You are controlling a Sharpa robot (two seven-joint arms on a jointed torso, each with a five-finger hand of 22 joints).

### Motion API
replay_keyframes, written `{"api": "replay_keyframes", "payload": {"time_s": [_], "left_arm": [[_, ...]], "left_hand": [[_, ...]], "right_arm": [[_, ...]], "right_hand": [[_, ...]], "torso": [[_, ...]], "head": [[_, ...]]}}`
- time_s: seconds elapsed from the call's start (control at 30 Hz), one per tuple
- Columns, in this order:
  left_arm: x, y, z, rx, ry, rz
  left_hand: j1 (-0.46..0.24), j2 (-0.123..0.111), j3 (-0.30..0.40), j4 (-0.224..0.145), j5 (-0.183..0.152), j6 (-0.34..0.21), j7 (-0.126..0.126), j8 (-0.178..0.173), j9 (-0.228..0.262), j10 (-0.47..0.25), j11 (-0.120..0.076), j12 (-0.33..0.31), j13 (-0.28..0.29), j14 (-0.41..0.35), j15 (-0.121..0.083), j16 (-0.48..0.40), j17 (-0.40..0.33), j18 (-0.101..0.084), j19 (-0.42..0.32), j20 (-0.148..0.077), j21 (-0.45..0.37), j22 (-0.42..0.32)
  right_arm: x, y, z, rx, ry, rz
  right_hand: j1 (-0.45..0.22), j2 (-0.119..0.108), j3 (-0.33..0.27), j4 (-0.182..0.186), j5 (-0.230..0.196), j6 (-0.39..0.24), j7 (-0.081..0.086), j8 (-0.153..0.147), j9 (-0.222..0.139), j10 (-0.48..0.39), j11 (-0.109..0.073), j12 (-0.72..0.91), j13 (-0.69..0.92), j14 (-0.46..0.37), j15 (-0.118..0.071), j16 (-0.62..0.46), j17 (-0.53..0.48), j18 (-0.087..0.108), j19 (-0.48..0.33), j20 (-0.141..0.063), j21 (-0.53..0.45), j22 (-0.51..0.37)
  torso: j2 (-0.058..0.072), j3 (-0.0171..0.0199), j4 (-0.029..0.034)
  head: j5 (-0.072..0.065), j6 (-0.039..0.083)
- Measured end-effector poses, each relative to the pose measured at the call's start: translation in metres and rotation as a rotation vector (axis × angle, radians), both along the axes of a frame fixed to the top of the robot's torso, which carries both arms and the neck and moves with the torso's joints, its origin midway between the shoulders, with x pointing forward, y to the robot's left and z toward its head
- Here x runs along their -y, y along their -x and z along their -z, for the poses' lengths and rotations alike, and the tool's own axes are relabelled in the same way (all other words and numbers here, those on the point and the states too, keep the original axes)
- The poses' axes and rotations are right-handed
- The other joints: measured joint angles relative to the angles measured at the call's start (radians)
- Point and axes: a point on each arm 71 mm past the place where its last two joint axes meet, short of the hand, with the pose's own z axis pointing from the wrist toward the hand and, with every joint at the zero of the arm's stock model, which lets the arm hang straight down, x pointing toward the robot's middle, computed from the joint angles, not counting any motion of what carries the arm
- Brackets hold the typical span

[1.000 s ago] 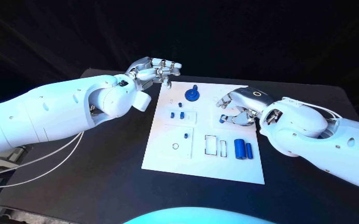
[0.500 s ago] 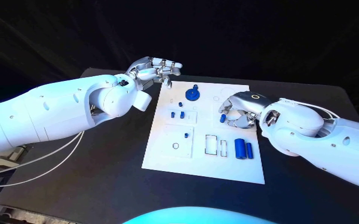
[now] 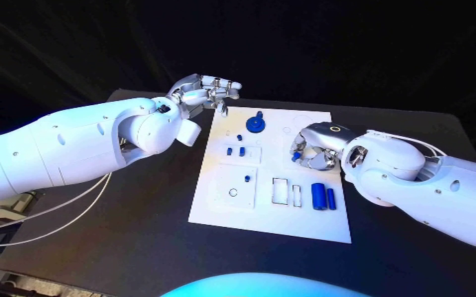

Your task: Assemble the parts on the task board

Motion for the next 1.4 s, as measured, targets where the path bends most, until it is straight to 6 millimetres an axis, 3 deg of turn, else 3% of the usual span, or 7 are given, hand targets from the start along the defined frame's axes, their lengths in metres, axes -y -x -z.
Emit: {"api": "replay_keyframes", "payload": {"time_s": [0.53, 0.77, 1.1, 1.4], "left_arm": [[0.0, 0.0, 0.0, -0.001, -0.001, 0.0], [-0.001, -0.001, 0.0, -0.001, -0.001, -0.002], [0.001, -0.002, 0.001, -0.002, -0.001, -0.001], [0.003, -0.002, 0.001, -0.004, -0.001, 0.002]], "left_hand": [[0.0, 0.0, 0.0, 0.0, 0.0, 0.0, 0.0, 0.0, 0.0, 0.0, 0.0, 0.0, 0.0, 0.0, 0.0, 0.0, 0.0, 0.0, 0.0, 0.0, 0.0, -0.001], [0.0, 0.0, 0.0, 0.0, 0.0, -0.003, -0.003, 0.0, 0.0, 0.0, 0.0, 0.0, 0.0, 0.0, 0.0, 0.0, 0.0, 0.0, 0.0, 0.0, 0.0, -0.001], [0.0, 0.0, 0.0, 0.0, 0.0, -0.003, -0.003, 0.0, 0.0, -0.003, -0.004, 0.0, 0.0, 0.0, 0.0, 0.0, 0.0, 0.0, 0.0, 0.0, 0.0, -0.001], [0.0, 0.0, 0.0, 0.0, 0.0, -0.003, -0.003, 0.0, 0.0, -0.003, -0.004, 0.0, 0.0, 0.0, 0.0, 0.0, 0.0, 0.0, 0.0, 0.0, 0.0, -0.001]], "right_arm": [[-0.001, -0.001, 0.002, 0.018, -0.012, 0.009], [0.0, 0.006, -0.005, 0.058, -0.065, 0.005], [-0.003, 0.023, -0.032, 0.112, -0.177, -0.027], [-0.033, 0.049, -0.044, 0.074, -0.28, -0.111]], "right_hand": [[0.033, 0.041, 0.059, -0.036, -0.028, 0.062, -0.011, 0.016, 0.01, 0.087, -0.017, 0.004, -0.002, -0.004, -0.018, 0.021, 0.01, 0.0, 0.012, -0.013, 0.068, 0.013], [0.049, 0.057, 0.068, -0.044, -0.013, 0.065, -0.015, 0.016, 0.01, 0.101, -0.02, -0.003, -0.004, -0.004, -0.018, 0.021, 0.01, 0.0, 0.012, -0.013, 0.069, 0.013], [0.051, 0.054, 0.068, -0.045, -0.009, 0.065, -0.015, 0.016, 0.01, 0.102, -0.019, -0.005, -0.004, -0.004, -0.018, 0.021, 0.01, 0.0, 0.012, -0.013, 0.069, 0.013], [0.056, 0.049, 0.068, -0.045, -0.009, 0.065, -0.015, 0.016, 0.01, 0.103, -0.019, -0.009, -0.004, -0.004, -0.018, 0.021, 0.01, 0.0, 0.012, -0.013, 0.069, 0.013]], "torso": [[-0.001, 0.0, 0.0001], [-0.002, -0.0011, 0.0002], [-0.002, -0.0012, 0.0], [-0.002, -0.0012, 0.0]], "head": [[-0.002, -0.003], [-0.002, -0.002], [-0.004, 0.002], [0.0, 0.0]]}}
